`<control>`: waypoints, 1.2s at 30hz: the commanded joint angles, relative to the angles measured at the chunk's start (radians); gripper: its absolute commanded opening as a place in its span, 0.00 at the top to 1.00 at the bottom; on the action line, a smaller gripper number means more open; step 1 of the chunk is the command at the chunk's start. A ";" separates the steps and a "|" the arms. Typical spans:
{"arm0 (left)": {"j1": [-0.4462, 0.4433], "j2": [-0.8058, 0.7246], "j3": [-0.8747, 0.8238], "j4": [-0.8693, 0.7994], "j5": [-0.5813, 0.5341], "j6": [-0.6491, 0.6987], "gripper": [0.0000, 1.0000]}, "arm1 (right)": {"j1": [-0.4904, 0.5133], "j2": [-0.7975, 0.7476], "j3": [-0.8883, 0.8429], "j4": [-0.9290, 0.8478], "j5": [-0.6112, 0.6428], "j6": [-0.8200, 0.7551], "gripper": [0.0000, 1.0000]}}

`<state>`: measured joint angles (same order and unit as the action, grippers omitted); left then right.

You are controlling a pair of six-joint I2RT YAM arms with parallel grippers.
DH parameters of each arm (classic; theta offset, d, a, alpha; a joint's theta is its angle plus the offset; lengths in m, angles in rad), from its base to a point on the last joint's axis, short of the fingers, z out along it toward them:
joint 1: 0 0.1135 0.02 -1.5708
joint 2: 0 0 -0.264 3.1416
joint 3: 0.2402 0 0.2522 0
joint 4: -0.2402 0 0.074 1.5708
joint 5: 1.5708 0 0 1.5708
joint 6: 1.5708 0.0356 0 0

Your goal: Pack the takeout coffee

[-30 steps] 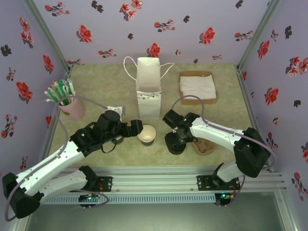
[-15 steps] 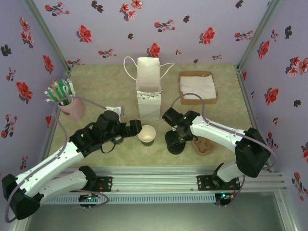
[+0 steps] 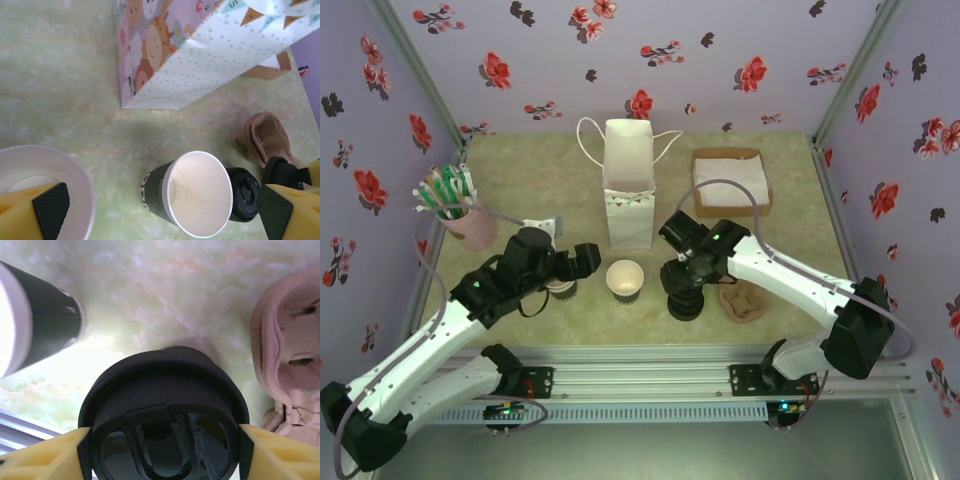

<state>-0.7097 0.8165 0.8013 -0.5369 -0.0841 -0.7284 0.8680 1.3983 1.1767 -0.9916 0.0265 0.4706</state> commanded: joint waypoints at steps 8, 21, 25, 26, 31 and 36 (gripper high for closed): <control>0.207 -0.080 0.018 -0.080 0.158 0.043 0.01 | 0.074 0.149 0.257 -0.107 0.018 -0.048 0.32; 0.309 -0.161 -0.035 -0.111 0.228 0.045 0.01 | 0.137 0.423 0.548 -0.174 -0.020 -0.099 0.32; 0.322 -0.177 -0.039 -0.129 0.227 0.055 0.01 | 0.151 0.487 0.616 -0.201 -0.022 -0.108 0.32; 0.326 -0.181 -0.039 -0.133 0.227 0.059 0.01 | 0.154 0.501 0.631 -0.208 -0.022 -0.110 0.32; 0.337 -0.192 -0.040 -0.143 0.227 0.069 0.01 | 0.165 0.552 0.689 -0.243 -0.013 -0.116 0.33; 0.345 -0.197 -0.047 -0.147 0.227 0.075 0.01 | 0.172 0.571 0.719 -0.282 0.013 -0.113 0.33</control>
<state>-0.3782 0.6304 0.7658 -0.6682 0.1329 -0.6880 1.0298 1.9522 1.8538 -1.2091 0.0120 0.3702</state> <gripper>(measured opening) 0.993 0.676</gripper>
